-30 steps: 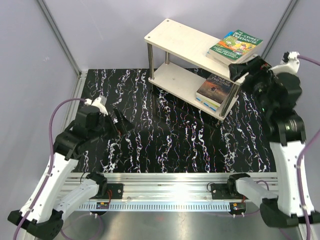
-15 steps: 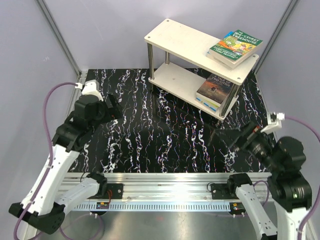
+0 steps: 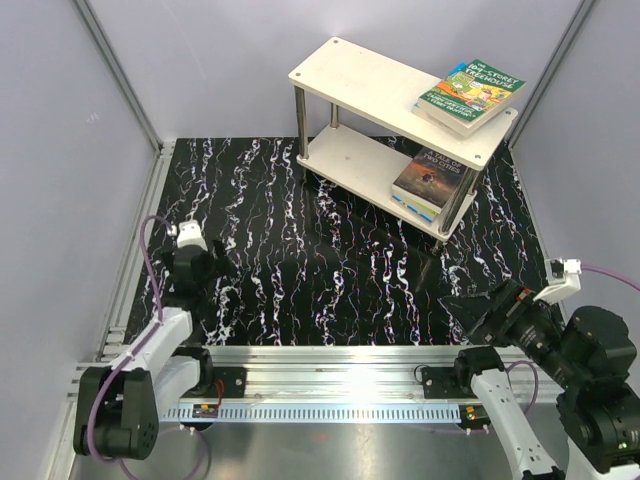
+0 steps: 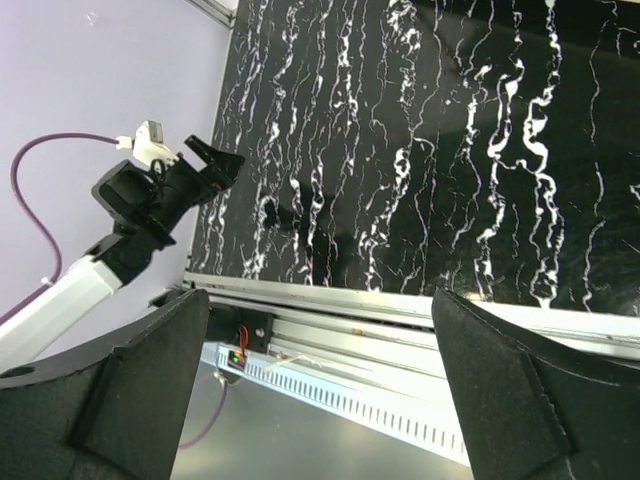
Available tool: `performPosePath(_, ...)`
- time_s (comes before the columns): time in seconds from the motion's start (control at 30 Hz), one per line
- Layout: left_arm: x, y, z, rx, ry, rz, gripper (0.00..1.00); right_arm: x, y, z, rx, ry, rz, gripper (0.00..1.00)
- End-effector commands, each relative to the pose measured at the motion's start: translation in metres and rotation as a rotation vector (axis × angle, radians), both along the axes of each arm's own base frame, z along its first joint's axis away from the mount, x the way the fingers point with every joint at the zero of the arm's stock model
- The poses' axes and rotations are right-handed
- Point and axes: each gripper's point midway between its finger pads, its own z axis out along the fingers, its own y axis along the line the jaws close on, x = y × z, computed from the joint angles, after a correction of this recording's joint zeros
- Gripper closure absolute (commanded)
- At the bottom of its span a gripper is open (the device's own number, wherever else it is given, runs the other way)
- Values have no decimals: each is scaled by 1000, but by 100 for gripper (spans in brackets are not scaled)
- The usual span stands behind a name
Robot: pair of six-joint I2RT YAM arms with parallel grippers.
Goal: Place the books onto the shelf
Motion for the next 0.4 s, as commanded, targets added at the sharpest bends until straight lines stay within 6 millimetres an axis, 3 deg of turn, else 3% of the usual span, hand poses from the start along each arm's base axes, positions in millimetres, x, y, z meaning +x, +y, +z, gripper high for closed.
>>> performPosePath(0.0, 38, 0, 63, 90, -432, -62, 1, -15, -7, -5, -65, 20, 8, 0)
performPosePath(0.1, 47, 2, 52, 167, -386, -100, 1, -16, -5, -11, -56, 63, 10, 0)
performPosePath(0.13, 55, 5, 64, 181, -429, -102, 1, -14, -4, -12, -47, 67, 11, 0)
performPosePath(0.17, 60, 1, 56, 177, -403, -136, 1, -12, -3, -13, -37, 77, 10, 0)
performPosePath(0.23, 67, 2, 50, 141, -374, -151, 1, -4, 4, -12, -6, 77, 30, 0)
performPosePath(0.27, 75, 5, 60, 125, -397, -158, 1, -1, 6, -12, 6, 75, 36, 0)
performPosePath(0.33, 83, 10, 56, 90, -377, -160, 1, 7, 8, -11, 22, 71, 33, 0)
performPosePath(0.37, 79, 2, 47, 40, -396, -184, 1, 11, 8, -10, 15, 72, 34, 0)
